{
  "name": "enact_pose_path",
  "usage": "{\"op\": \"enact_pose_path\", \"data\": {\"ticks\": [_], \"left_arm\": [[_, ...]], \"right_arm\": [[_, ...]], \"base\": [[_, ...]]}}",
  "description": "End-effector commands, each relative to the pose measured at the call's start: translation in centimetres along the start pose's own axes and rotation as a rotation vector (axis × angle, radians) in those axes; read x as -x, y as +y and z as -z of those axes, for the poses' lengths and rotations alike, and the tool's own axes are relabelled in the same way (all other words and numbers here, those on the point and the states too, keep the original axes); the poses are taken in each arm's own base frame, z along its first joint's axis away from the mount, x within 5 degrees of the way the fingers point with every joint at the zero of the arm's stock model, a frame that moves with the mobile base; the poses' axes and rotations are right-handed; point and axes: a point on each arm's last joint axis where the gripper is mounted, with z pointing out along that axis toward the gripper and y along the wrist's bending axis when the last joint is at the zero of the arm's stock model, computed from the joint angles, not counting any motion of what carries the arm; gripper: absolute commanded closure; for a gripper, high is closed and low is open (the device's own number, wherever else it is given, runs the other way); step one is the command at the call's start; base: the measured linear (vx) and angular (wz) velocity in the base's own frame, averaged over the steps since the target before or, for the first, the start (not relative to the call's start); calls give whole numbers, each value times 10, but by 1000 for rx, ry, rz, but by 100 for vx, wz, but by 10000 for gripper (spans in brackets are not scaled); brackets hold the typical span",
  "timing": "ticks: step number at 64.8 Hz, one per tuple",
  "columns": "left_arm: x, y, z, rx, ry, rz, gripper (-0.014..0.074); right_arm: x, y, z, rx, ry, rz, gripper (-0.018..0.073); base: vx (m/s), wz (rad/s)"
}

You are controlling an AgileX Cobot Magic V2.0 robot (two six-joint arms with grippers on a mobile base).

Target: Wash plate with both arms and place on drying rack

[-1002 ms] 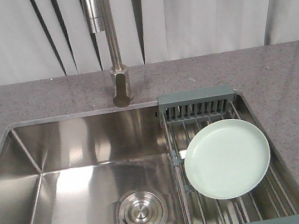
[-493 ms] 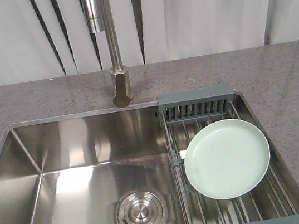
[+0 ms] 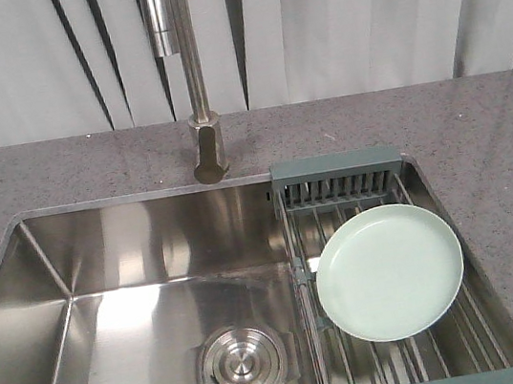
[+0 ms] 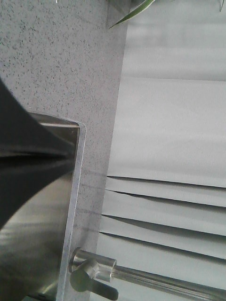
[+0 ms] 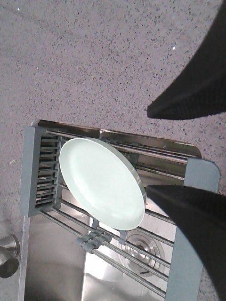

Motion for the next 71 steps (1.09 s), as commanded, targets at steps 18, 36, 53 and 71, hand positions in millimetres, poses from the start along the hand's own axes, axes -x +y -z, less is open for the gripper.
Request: {"op": "enact_pose_path", "data": {"ticks": [18, 36, 53, 71], "left_arm": [[16, -2, 2, -18, -107, 9, 603], [16, -2, 2, -18, -107, 9, 603], [16, -2, 2, -18, -106, 9, 603], [16, -2, 2, -18, -106, 9, 603]], "right_arm": [[13, 0, 4, -5, -84, 10, 230], [13, 0, 4, -5, -84, 10, 230], [0, -4, -6, -44, -212, 44, 340], [-44, -10, -38, -77, -577, 48, 568]], "base": [[0, 0], [0, 0], [0, 0], [0, 0]]}}
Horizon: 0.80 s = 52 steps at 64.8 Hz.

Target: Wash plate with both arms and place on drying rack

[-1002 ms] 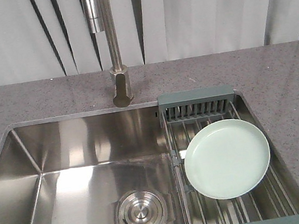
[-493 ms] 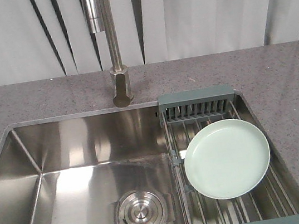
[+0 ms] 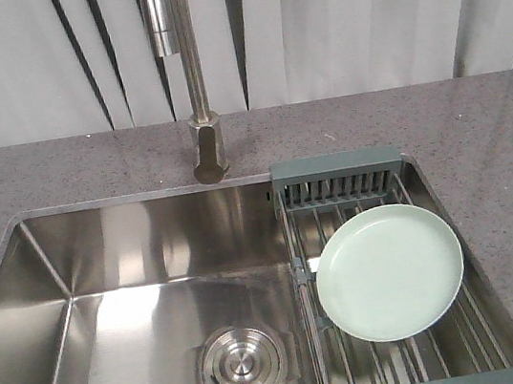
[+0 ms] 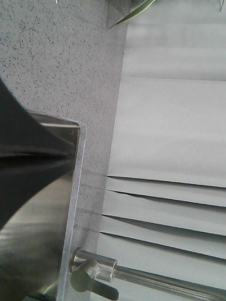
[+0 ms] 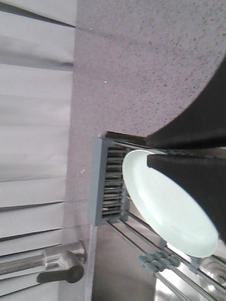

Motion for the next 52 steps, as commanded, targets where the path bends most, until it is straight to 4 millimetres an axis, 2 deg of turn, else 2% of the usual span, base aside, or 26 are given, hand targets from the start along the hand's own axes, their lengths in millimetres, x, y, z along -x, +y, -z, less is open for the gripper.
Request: {"op": "enact_pose_path", "data": {"ticks": [1, 8, 52], "left_arm": [[16, -2, 2, -18, -106, 9, 603], [16, -2, 2, -18, -106, 9, 603], [15, -2, 2, -18, -105, 9, 603]], "right_arm": [[0, -3, -2, -45, -200, 18, 568], [-19, -6, -4, -92, -282, 5, 568], [-25, -8, -3, -132, -222, 4, 568]], "base": [[0, 0], [0, 0], [0, 0]]}}
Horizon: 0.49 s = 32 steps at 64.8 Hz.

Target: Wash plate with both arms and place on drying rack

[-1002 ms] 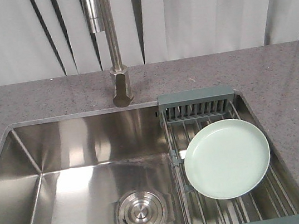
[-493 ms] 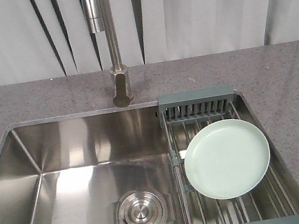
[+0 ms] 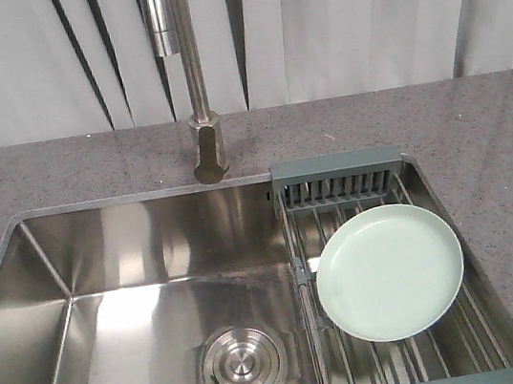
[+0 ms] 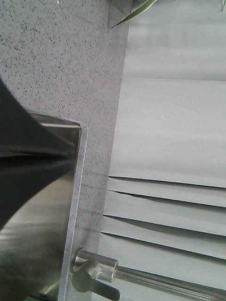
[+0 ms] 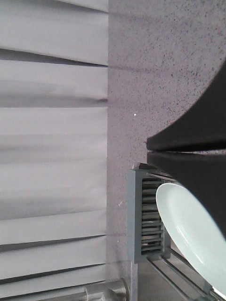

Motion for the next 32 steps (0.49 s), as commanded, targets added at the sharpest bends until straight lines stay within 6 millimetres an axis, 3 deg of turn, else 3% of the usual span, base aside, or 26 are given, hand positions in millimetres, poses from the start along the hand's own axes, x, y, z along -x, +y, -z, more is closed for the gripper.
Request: {"op": "enact_pose_path", "data": {"ticks": [1, 32], "left_arm": [[16, -2, 3, -19, -110, 9, 603], [16, -2, 3, -19, -110, 9, 603]], "right_arm": [[4, 0, 0, -7, -56, 13, 568], [4, 0, 0, -7, -57, 13, 568]], "base": [[0, 0], [0, 0]]}}
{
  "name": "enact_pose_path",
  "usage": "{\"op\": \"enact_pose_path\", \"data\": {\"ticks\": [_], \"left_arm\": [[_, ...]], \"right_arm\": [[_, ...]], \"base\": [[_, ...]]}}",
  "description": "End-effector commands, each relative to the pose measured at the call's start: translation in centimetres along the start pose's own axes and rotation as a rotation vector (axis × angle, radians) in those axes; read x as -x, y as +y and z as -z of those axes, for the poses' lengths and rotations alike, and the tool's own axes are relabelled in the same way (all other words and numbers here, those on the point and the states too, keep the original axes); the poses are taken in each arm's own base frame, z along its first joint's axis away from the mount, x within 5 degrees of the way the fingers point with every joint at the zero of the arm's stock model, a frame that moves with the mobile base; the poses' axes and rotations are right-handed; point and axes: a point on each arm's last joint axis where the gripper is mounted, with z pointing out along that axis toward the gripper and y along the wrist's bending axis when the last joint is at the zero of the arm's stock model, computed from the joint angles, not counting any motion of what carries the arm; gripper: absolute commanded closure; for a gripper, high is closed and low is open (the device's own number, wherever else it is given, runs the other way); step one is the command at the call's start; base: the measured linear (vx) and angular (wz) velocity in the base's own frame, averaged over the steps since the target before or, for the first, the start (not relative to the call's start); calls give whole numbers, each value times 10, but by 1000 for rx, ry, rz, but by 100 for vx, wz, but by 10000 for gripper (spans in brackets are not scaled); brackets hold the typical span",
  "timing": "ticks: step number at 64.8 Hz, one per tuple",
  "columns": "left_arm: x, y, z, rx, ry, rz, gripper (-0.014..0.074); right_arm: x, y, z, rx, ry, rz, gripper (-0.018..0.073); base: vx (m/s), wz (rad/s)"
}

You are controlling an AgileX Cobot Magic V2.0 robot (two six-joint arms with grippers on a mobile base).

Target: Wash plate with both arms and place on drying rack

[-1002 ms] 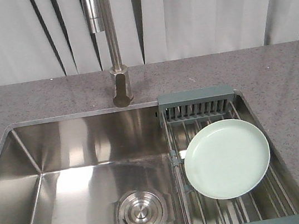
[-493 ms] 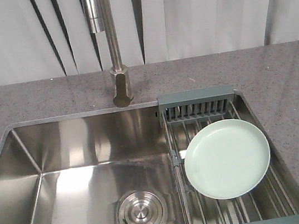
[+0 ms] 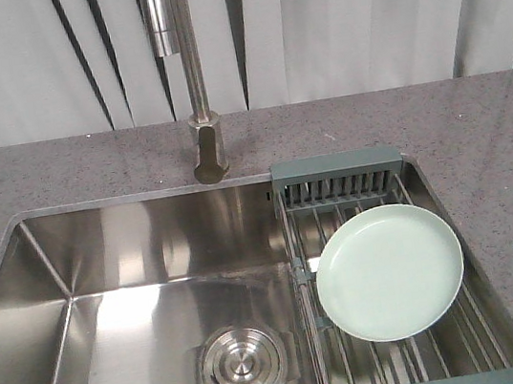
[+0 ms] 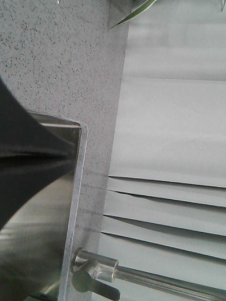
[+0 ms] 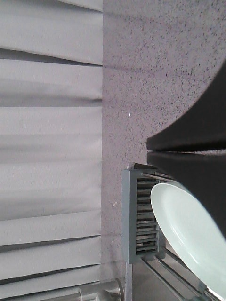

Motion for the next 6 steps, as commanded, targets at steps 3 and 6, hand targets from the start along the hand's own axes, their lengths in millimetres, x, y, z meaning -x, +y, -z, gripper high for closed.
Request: {"op": "enact_pose_path", "data": {"ticks": [3, 6], "left_arm": [[16, -2, 3, -19, -110, 9, 603], [16, -2, 3, -19, -110, 9, 603]], "right_arm": [[6, 0, 0, -8, -71, 13, 568], [6, 0, 0, -8, -71, 13, 568]], "base": [[0, 0], [0, 0]]}}
